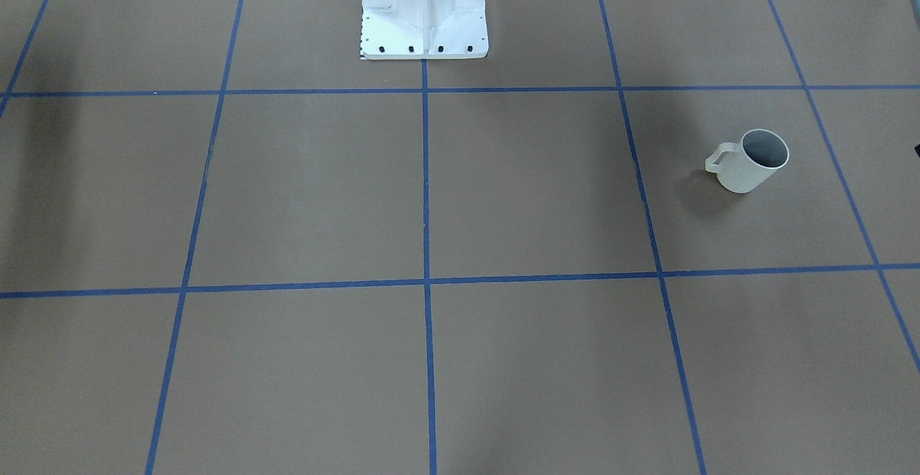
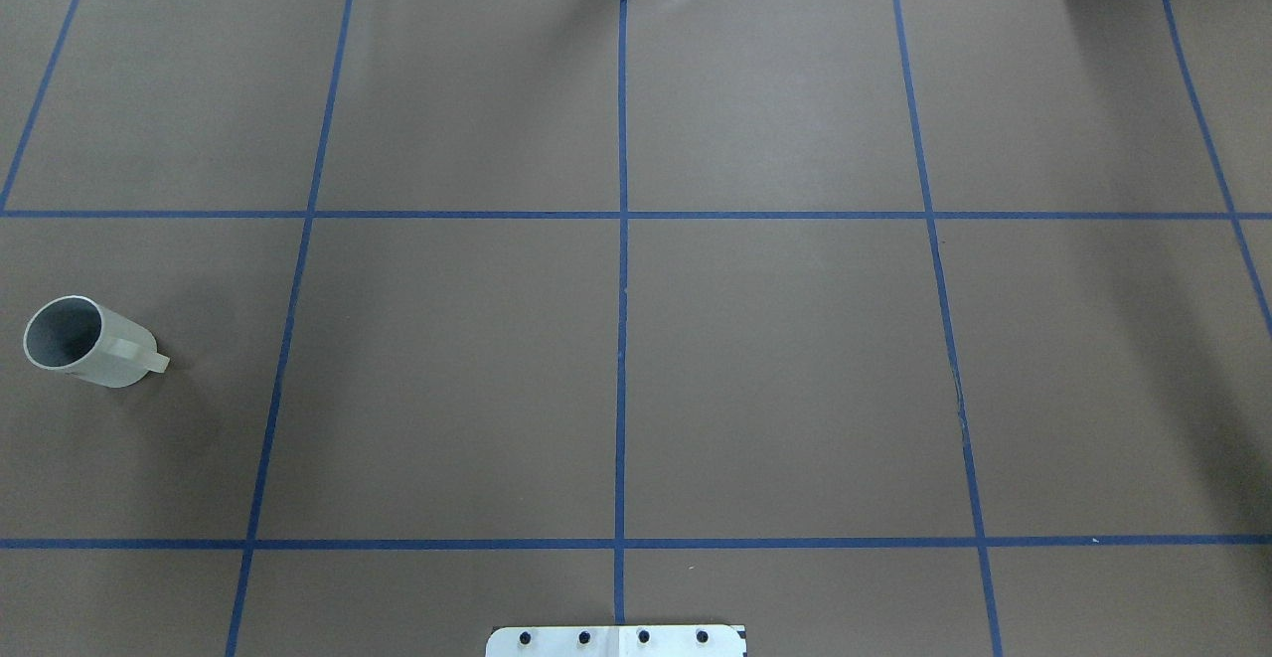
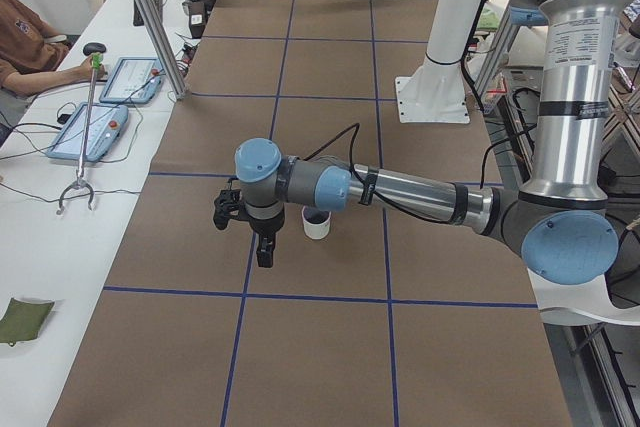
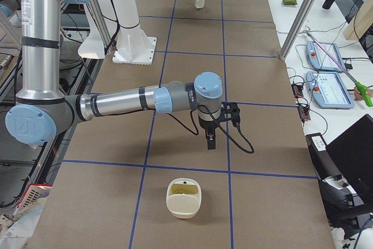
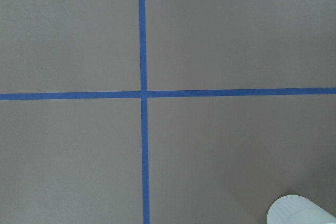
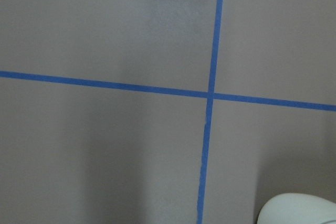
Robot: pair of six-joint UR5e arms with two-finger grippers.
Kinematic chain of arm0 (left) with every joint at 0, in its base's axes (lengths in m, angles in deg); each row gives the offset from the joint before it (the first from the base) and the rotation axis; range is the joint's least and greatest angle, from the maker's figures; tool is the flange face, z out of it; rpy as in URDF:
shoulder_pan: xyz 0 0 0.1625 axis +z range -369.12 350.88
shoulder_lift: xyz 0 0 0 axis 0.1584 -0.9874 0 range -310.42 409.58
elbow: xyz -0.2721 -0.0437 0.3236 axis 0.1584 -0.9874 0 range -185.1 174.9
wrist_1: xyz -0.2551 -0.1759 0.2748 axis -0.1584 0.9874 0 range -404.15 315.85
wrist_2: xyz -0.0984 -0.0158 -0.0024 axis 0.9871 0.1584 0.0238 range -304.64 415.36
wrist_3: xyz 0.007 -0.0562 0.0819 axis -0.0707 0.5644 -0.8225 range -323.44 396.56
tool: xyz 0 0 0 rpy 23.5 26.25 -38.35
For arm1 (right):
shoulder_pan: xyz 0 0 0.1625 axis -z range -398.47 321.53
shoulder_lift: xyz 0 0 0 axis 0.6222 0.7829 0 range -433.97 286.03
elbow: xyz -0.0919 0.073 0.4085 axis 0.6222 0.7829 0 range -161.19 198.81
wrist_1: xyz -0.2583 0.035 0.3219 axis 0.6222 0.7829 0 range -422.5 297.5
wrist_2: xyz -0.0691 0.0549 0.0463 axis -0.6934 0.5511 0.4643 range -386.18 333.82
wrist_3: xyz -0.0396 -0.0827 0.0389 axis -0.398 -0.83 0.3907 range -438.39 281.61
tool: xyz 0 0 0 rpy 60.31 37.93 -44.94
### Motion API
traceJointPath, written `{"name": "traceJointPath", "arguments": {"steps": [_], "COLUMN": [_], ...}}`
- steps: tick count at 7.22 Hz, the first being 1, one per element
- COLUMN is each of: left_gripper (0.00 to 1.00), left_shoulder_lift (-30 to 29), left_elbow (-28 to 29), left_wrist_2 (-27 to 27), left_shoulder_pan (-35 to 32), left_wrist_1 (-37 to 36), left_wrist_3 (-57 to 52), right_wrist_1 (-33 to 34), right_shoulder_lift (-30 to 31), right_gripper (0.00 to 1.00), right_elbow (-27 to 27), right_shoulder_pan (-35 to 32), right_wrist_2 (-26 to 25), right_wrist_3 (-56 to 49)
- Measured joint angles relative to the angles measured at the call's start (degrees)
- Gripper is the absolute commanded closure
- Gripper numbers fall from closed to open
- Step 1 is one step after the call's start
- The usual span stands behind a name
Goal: Left arm hands cup to right arm to dump lemon
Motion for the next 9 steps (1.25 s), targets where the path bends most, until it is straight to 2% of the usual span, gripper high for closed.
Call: {"name": "traceJointPath", "arguments": {"steps": [6, 9], "left_gripper": [0.0, 0.0], "left_shoulder_lift": [-0.03, -0.55], "left_elbow": [0.08, -0.45], "left_wrist_2": [0.07, 0.32], "left_shoulder_pan": [-0.18, -0.18], "left_wrist_1": [0.53, 0.7], "left_wrist_3": [0.46, 0.35], "right_wrist_1": [0.14, 0.48], "right_shoulder_lift": [1.11, 0.74], "right_gripper": [0.0, 0.0], "right_elbow": [0.01, 0.17], "right_shoulder_pan": [-0.13, -0.16], "right_wrist_2": [0.72, 7.22], "right_wrist_3": [1.68, 1.75]}}
